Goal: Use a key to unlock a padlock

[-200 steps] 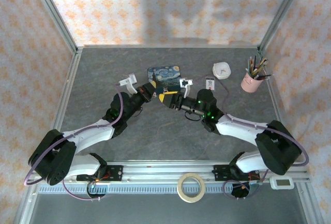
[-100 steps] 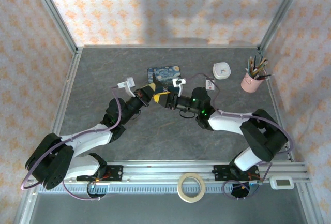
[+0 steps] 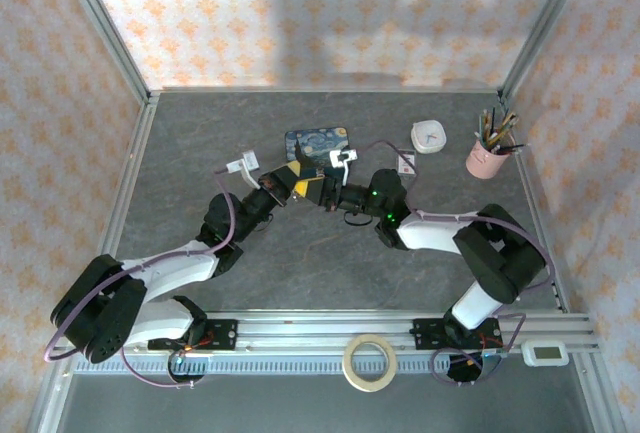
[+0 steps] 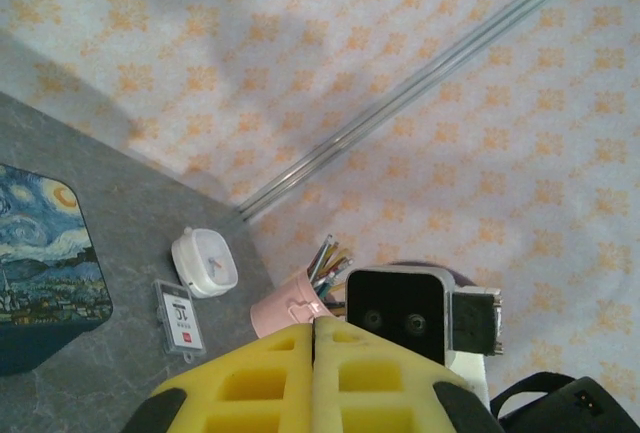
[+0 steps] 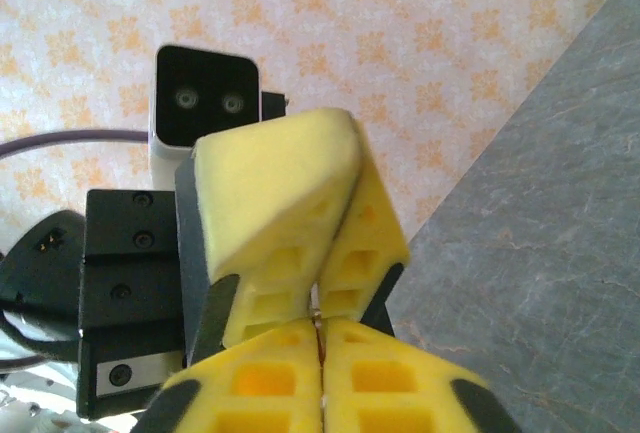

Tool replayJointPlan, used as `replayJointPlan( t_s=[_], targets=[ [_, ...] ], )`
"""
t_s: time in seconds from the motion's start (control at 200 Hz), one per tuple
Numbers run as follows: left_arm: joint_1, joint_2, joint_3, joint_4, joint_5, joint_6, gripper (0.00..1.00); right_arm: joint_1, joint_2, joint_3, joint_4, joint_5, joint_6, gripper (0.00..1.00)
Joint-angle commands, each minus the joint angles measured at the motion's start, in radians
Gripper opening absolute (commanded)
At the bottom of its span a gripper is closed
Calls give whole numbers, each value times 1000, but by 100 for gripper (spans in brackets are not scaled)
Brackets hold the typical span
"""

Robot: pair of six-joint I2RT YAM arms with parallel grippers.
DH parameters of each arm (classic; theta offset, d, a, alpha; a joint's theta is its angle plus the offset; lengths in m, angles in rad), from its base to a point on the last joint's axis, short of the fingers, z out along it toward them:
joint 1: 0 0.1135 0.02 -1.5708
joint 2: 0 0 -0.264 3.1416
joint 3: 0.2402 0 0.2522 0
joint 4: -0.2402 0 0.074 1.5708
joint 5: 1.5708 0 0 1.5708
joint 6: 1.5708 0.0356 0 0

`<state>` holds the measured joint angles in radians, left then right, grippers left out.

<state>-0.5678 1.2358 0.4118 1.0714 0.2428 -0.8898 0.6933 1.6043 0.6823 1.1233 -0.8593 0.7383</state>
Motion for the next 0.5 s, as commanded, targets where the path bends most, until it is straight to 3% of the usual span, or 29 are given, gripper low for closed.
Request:
replayJointPlan(
  t_s=[0.0, 0.03, 0.09, 0.12, 0.145, 0.25, 0.495],
  targets=[
    [-12, -4, -5, 73, 19, -28, 9, -3, 0, 25, 40, -8, -14, 0],
    [-11, -16, -10, 66, 8, -31, 25, -4, -8, 26, 14, -5, -34, 0],
    [-5, -52, -22, 41, -25, -36, 67, -9, -30, 34, -74, 2, -93, 0],
    [6, -71, -25, 11, -38, -39, 80, -11, -45, 40, -135, 9, -131, 0],
    [17, -91, -24, -17, -44, -43, 85, -11, -59, 46, -192, 21, -169, 0],
    [67, -154, -17, -111, -33, -50, 86, -12, -116, 69, -377, 75, -297, 0],
    [121, -177, 38, -308, -1, -99, 79, -12, -143, 115, -530, 112, -415, 0]
  ],
)
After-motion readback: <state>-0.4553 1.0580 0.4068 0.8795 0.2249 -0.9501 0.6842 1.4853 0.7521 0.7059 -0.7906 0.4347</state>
